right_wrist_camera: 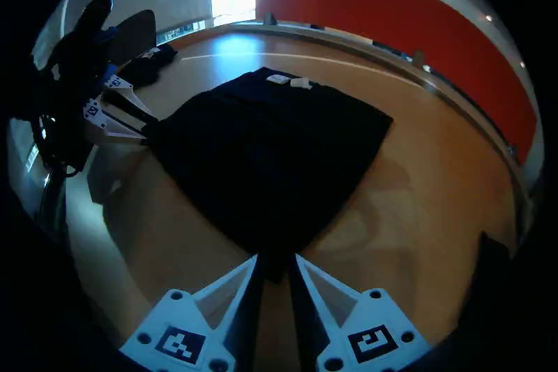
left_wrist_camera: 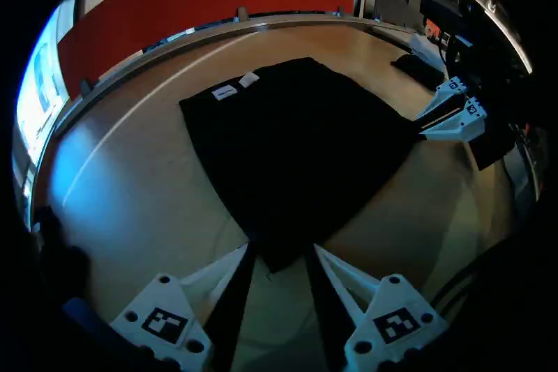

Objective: Fold towel

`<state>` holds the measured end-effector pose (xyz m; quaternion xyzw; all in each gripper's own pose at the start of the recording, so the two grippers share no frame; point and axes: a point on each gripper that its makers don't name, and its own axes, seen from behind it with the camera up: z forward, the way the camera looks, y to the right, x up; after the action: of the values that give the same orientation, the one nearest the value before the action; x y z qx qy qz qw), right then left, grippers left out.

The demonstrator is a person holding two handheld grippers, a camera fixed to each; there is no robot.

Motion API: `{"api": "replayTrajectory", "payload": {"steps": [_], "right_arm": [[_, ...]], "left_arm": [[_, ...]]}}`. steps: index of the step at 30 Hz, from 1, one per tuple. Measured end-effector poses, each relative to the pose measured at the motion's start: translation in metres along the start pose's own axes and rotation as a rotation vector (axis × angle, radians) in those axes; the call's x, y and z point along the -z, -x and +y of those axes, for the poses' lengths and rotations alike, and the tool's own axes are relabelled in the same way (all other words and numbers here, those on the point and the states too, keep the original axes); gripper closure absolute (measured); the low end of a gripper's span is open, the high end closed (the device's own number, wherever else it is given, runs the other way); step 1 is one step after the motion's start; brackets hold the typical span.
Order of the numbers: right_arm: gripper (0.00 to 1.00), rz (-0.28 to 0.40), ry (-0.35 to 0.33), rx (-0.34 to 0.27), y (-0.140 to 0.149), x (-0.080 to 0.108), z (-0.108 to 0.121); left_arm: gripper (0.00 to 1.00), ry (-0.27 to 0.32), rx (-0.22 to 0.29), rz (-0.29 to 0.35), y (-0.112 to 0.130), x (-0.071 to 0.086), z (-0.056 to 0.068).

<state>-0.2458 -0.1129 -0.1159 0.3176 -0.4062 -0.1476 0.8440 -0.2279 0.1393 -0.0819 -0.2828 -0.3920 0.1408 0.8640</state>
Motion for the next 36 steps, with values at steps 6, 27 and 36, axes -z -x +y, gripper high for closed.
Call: {"api": "replayTrajectory", "payload": {"steps": [6, 27, 36], "right_arm": [[0.81, 0.007, -0.016, -0.007, -0.003, 0.002, -0.004], [0.86, 0.098, 0.014, -0.001, -0.051, 0.044, 0.004], [0.86, 0.142, 0.027, 0.0, -0.08, 0.075, 0.006]], "left_arm": [[0.78, -0.018, 0.024, -0.008, -0.001, 0.0, -0.003], [0.8, -0.03, 0.065, 0.035, -0.039, 0.031, -0.002], [0.8, -0.039, 0.076, 0.056, -0.061, 0.061, 0.002]]}}
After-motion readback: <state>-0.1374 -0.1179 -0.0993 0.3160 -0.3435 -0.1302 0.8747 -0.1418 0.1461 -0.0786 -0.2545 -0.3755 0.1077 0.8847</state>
